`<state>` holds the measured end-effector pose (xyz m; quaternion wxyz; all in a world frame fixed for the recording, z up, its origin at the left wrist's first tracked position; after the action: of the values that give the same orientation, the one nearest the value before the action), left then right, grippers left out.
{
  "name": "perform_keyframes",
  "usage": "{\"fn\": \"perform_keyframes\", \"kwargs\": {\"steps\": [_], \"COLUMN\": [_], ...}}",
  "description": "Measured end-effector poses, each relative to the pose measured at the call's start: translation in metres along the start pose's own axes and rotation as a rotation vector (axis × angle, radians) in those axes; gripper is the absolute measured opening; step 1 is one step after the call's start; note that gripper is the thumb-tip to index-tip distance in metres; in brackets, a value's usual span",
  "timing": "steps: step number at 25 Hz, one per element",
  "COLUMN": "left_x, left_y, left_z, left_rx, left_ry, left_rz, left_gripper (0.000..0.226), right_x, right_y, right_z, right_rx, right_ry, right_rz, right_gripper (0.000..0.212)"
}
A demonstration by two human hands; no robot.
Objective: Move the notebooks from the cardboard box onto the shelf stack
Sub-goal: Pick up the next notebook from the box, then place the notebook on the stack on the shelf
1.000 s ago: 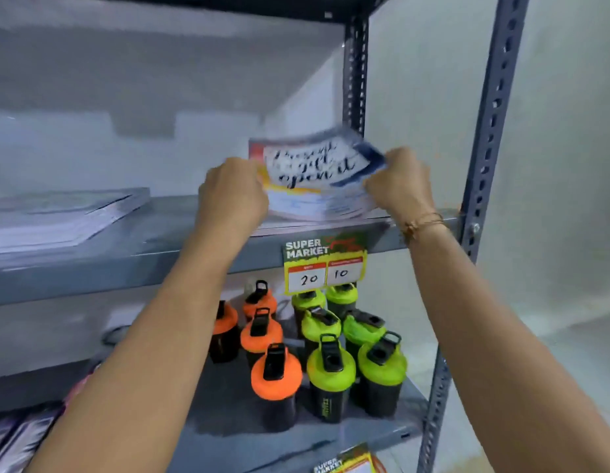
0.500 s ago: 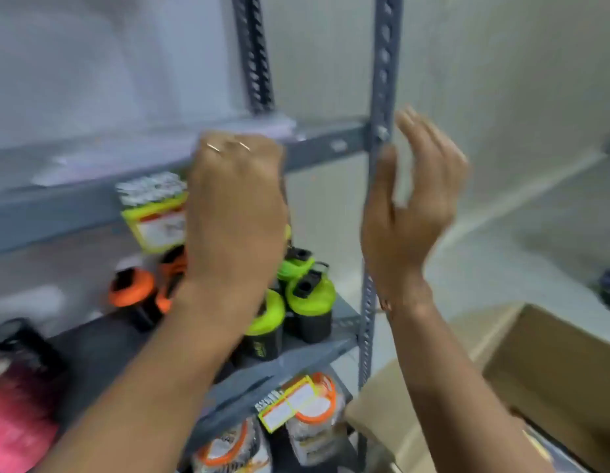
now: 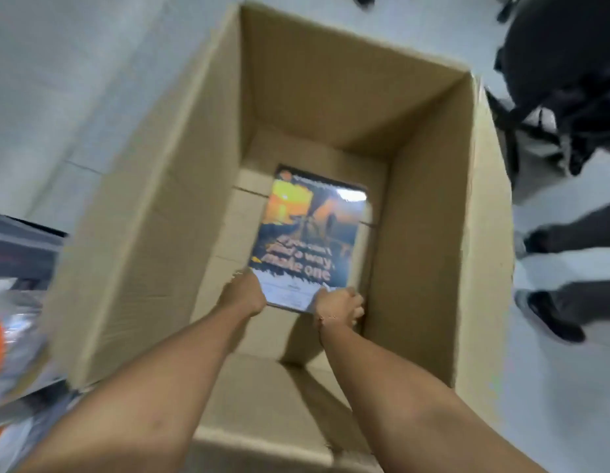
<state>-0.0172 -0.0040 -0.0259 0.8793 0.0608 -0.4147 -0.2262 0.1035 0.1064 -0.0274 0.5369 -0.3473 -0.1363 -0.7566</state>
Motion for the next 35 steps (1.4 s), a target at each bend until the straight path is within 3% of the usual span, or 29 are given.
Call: {"fn": "perform_keyframes", "kwargs": {"steps": [3,7,12,17,21,23,26,28,30,32,35], "left_x": [-0.015,-0.017,0.005,0.072,0.182,0.266,0.405,0.495,0.571,0.627,0.673], "left_y": [-0.004,0.004,0.022,0.036,0.022,0.005,-0.025,-0.053,-0.081,-0.108,-0.143], "left_z": [-0.024,-0.019,0.009,0.059,0.142,0.183,0.223,0.244,0.268,0.294,0.337], "left_rx": [0.115,0.056,-0.067,-0.008,0.128,0.156,0.073,-0.009,-0.022,0.058,0.207], "left_ry": [0.113,0.211,0.277,0.483,0.878,1.208,1.766,2.022,2.088,2.046,1.992], "left_rz": [0.173,0.279,0.172,0.048,-0.133,-0.194,-0.214,-0.152,-0.026,0.088,0.199], "left_gripper": [0.042,0.034,0.031,0.030,0.031,0.037,0.032,0.031,0.034,0.030,0.029], "right_x": [-0.021,-0.025,0.001,0.063,0.170,0.249,0.370,0.455,0.531,0.594,0.673], "right_y": [0.011,0.006,-0.008,-0.022,-0.044,-0.052,-0.051,-0.053,-0.062,-0.076,-0.099], "right_z": [-0.011,-0.012,0.010,0.041,0.089,0.117,0.151,0.174,0.199,0.219,0.233], "right_rx": [-0.008,-0.081,-0.319,-0.507,-0.860,-1.059,-1.308,-1.304,-1.274,-1.231,-1.020], "right_ry": [-0.028,0.023,0.136,0.197,0.195,0.162,-0.048,-0.204,-0.303,-0.377,-0.336], "right_rz": [-0.021,-0.033,0.033,0.188,0.508,0.723,1.042,1.252,1.488,1.654,1.840], "right_gripper": [0.054,0.046,0.036,0.037,0.031,0.033,0.032,0.035,0.045,0.048,0.037]}}
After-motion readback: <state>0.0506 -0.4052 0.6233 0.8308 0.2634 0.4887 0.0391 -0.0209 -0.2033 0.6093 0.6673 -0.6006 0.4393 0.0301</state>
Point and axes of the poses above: each hand's wrist, its own x-axis away from the middle knuckle, its own z-axis out of the back of the hand, y = z × x, the point moved 3 cm from there along -x, towards the middle knuckle, and after that the axes turned 7 degrees about -z, right-handed, at the moved point
